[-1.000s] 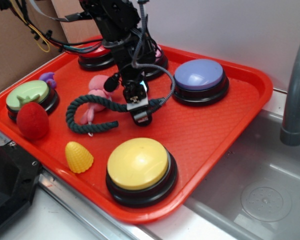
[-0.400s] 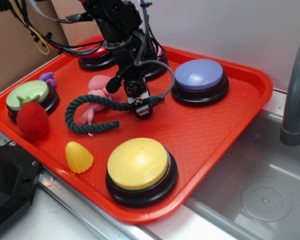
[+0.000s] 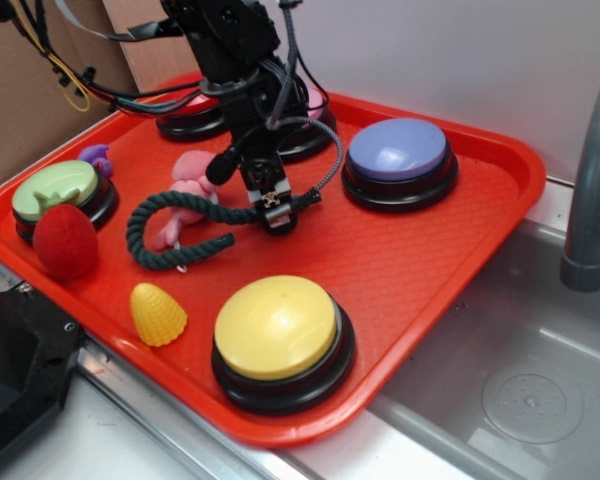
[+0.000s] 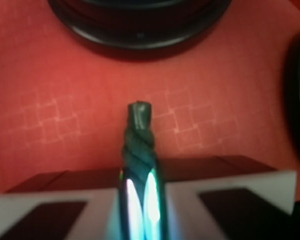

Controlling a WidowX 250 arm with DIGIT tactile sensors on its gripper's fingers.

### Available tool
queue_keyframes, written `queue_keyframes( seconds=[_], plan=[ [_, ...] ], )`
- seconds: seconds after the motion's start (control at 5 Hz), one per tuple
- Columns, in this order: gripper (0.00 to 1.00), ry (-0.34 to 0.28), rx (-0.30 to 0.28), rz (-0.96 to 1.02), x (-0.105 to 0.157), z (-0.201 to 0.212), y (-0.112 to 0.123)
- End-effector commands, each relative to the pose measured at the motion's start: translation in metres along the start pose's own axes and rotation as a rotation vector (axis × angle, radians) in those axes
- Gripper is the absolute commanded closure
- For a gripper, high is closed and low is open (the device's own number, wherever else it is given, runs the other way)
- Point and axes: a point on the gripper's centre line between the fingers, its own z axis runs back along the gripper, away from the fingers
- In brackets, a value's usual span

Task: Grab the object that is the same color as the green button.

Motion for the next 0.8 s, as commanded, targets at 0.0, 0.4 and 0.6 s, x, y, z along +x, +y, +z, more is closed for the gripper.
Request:
queue_keyframes(
  seconds=[0.0,0.4,0.6],
  plan=[
    [1.00,-0.050,0.201,0.287,0.016,0.081,0.014],
    [1.00,-0.090,0.146,0.526,0.010,0.156,0.033],
    [1.00,-0.140,0.137,0.633,-0.001,0.180,0.038]
  ],
)
